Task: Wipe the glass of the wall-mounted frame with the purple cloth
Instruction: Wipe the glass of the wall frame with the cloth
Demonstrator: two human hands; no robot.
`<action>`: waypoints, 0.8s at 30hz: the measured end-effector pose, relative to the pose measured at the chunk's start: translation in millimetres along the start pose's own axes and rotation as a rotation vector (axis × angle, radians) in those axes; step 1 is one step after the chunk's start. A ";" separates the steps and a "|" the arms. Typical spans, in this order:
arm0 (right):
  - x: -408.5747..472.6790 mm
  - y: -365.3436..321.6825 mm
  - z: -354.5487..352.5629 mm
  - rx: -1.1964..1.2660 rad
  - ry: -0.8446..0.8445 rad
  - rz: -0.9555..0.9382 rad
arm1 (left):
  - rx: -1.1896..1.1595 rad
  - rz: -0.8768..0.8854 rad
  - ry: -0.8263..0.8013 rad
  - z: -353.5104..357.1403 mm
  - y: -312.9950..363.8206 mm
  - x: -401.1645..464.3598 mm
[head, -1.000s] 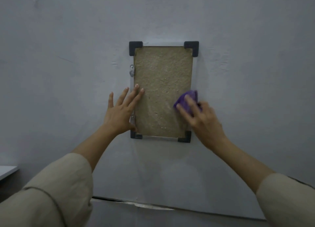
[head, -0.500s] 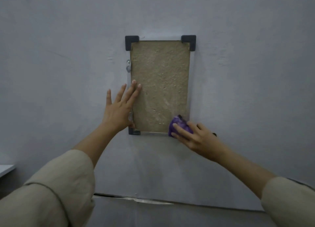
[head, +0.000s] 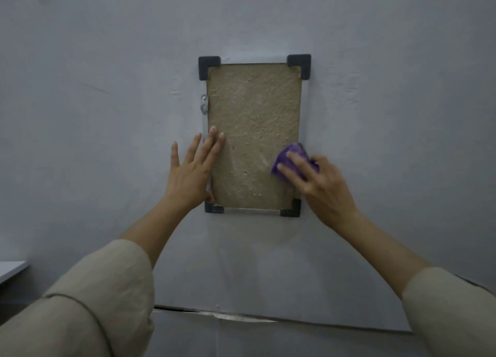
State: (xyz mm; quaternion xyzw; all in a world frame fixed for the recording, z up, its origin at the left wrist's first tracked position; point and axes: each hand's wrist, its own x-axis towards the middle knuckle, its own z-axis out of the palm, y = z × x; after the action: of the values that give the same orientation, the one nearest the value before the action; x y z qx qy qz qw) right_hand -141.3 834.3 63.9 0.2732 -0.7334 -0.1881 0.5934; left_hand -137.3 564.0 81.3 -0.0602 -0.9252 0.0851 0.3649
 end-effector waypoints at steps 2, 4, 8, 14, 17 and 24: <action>2.4 -16.5 1.4 0.025 0.013 0.052 | -0.010 -0.001 0.003 0.7 0.5 -0.1; -8.1 -34.0 4.3 0.027 -0.033 -0.233 | -0.006 0.000 0.006 0.1 1.2 0.0; 2.0 -20.8 -4.4 0.004 -0.053 -0.425 | 0.005 0.001 0.000 0.1 -0.2 0.7; 29.7 -31.7 -3.9 0.114 0.019 0.178 | -0.005 0.002 -0.003 1.8 0.4 0.8; 0.8 -57.9 -0.6 0.096 -0.101 -0.323 | -0.003 0.005 0.002 2.4 0.0 0.8; 42.7 -41.4 3.0 0.069 0.026 0.096 | -0.010 0.002 -0.008 1.7 -0.4 1.1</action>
State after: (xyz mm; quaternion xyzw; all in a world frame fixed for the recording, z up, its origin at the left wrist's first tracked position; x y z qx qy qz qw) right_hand -143.1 775.2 71.2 0.2604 -0.7441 -0.1302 0.6013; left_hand -139.3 563.6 80.9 -0.0629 -0.9270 0.0811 0.3608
